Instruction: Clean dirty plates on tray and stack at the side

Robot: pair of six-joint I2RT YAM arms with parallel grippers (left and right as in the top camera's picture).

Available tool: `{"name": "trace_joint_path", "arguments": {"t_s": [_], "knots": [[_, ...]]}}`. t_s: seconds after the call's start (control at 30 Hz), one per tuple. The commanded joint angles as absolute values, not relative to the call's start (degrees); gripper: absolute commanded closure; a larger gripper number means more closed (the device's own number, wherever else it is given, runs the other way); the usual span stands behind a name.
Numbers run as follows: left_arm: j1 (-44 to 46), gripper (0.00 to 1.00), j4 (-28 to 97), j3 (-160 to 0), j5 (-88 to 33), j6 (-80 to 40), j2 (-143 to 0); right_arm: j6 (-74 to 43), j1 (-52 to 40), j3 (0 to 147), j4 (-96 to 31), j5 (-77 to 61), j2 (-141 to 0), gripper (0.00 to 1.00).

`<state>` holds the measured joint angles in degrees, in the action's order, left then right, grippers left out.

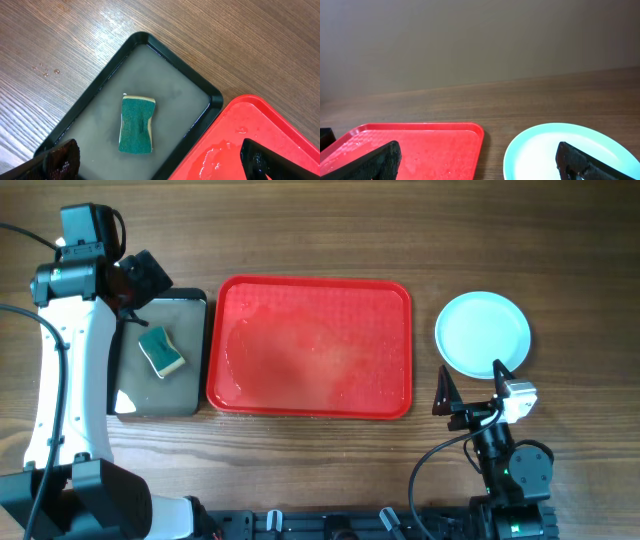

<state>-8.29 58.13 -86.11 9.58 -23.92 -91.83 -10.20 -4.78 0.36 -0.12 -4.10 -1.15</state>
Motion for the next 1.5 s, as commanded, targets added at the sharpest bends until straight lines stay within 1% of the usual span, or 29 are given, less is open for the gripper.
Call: {"name": "trace_joint_path", "arguments": {"t_s": [0.0,0.17,0.37,0.5,0.67,0.87,0.97,1.07,1.17,1.4,1.47], "knots": [[-8.14,0.00,58.13,-86.48,9.69,-24.47,-91.90,-10.66,-4.58,0.30,0.21,-4.99,-0.58,0.00],[-8.08,0.00,58.13,-86.46,9.69,-24.47,-89.49,-10.66,-4.58,0.30,0.21,-4.99,-0.58,0.00],[-7.70,0.00,56.95,-85.56,8.95,-24.49,-80.31,-10.66,-4.58,0.30,0.21,-4.99,-0.58,0.00],[-7.11,0.00,51.70,-80.49,6.59,-24.49,-73.23,-10.63,-4.58,0.30,0.21,-4.99,-0.58,0.00],[-7.11,0.00,37.45,-64.07,1.17,-24.38,-59.09,-10.66,-4.58,0.30,0.21,-4.99,-0.58,0.00],[-7.14,0.00,12.53,-37.10,-8.78,-16.19,-38.17,-10.66,-4.58,0.30,0.21,-4.99,-0.58,0.00],[-7.11,0.00,2.37,-26.76,-11.46,-13.80,-30.92,-10.66,-4.58,0.30,0.21,-4.99,-0.58,0.00],[-6.96,0.00,-5.67,-17.67,-11.51,-13.58,-24.29,-10.63,-4.58,0.30,0.21,-4.99,-0.58,0.00],[-6.79,0.00,-8.62,-10.79,-11.51,-11.68,-18.17,-10.66,-4.58,0.30,0.21,-4.99,-0.58,0.00],[-3.88,0.00,-7.38,-2.70,-11.51,-3.18,-6.79,-10.66,-4.58,0.30,0.21,-4.99,-0.58,0.00],[-3.57,0.00,-6.15,-1.52,-11.07,-2.79,-5.06,-10.66,-4.58,0.30,0.21,-4.99,-0.58,0.00]]}}
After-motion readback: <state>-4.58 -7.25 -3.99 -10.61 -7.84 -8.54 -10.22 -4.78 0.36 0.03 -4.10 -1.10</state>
